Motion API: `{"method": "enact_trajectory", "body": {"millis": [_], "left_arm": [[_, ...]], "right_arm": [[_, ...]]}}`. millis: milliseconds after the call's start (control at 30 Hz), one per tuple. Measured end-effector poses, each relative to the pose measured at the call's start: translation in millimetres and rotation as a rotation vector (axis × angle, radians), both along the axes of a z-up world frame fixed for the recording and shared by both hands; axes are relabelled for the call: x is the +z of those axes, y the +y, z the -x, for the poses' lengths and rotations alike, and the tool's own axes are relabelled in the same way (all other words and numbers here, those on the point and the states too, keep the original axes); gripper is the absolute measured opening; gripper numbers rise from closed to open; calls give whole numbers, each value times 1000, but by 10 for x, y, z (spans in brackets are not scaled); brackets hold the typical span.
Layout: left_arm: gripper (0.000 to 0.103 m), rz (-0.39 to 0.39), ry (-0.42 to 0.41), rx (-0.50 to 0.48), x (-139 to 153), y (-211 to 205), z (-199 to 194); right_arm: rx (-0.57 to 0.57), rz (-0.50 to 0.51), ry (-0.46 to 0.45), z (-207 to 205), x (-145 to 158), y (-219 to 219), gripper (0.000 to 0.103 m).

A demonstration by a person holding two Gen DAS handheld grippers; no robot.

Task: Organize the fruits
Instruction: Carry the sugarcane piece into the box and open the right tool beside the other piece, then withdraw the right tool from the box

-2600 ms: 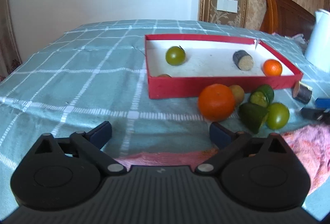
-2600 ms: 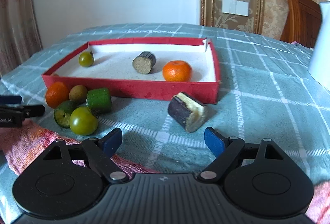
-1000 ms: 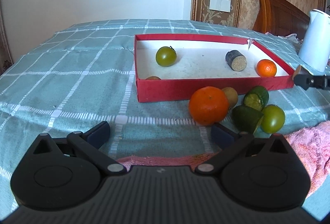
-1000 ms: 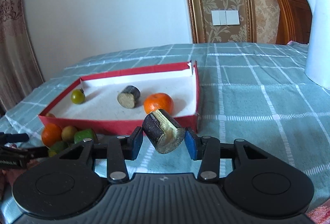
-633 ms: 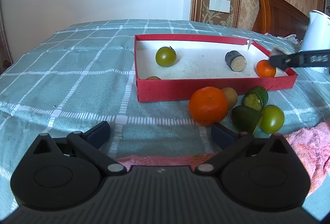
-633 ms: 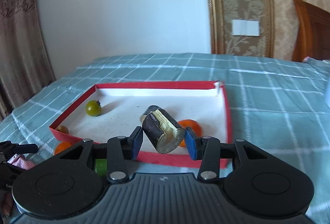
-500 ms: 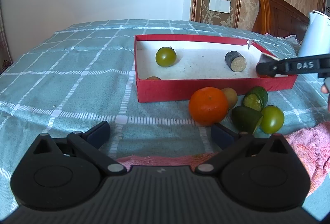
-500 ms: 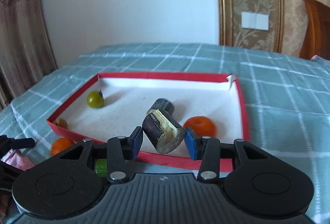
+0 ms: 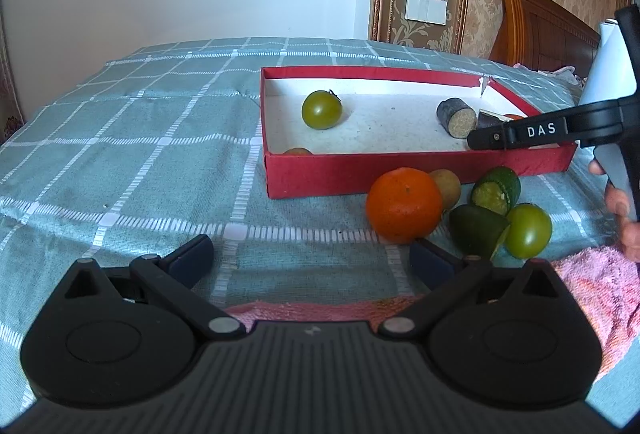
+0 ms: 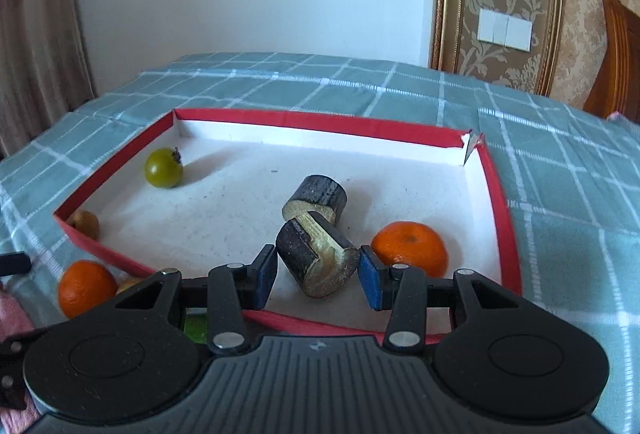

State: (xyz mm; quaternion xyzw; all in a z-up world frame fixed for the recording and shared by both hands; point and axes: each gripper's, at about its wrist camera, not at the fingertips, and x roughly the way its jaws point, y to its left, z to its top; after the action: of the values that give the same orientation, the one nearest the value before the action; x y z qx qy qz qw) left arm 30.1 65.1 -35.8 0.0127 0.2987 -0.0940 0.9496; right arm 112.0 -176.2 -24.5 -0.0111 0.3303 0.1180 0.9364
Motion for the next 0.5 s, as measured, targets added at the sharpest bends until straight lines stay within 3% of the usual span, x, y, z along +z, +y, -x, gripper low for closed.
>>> {"method": "enact_trajectory", "body": {"millis": [233,500], "left_arm": [[103,-1,0,1,1,-15,0],[103,-5,1,1,1,-16,6]], "right_arm": [[-58,9,14,-102,-80,-118,43],[-75,-55,-53,173,52,-235,63]]}}
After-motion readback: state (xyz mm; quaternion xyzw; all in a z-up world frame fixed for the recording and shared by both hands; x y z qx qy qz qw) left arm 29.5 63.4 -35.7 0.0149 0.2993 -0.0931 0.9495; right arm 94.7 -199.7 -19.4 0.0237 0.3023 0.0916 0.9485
